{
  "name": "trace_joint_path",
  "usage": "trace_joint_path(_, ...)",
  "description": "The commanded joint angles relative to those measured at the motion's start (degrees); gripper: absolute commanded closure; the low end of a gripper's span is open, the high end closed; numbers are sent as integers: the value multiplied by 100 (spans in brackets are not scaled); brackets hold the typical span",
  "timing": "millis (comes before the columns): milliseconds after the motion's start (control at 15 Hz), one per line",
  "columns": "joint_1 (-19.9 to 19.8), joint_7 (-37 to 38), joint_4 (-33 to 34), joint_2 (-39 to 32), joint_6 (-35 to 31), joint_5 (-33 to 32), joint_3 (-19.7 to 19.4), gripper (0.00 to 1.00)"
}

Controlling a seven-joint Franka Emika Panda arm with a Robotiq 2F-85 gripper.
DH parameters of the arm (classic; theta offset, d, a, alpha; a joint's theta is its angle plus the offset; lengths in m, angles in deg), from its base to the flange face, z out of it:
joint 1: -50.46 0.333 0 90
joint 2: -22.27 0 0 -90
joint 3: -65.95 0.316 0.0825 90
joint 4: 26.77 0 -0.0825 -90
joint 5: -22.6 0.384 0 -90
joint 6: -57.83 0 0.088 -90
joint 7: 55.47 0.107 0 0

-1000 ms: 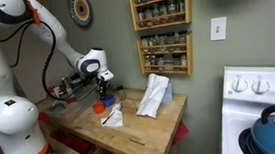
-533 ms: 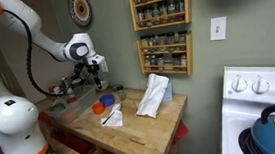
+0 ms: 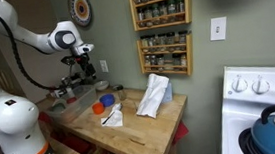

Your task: Remove the orange and blue cups from the container

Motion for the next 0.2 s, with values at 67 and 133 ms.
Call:
trace_joint_path(67, -88, -36, 16, -1, 15, 44, 68, 0)
trace_joint_path(133, -94, -35, 16, -8, 15, 43, 66, 0)
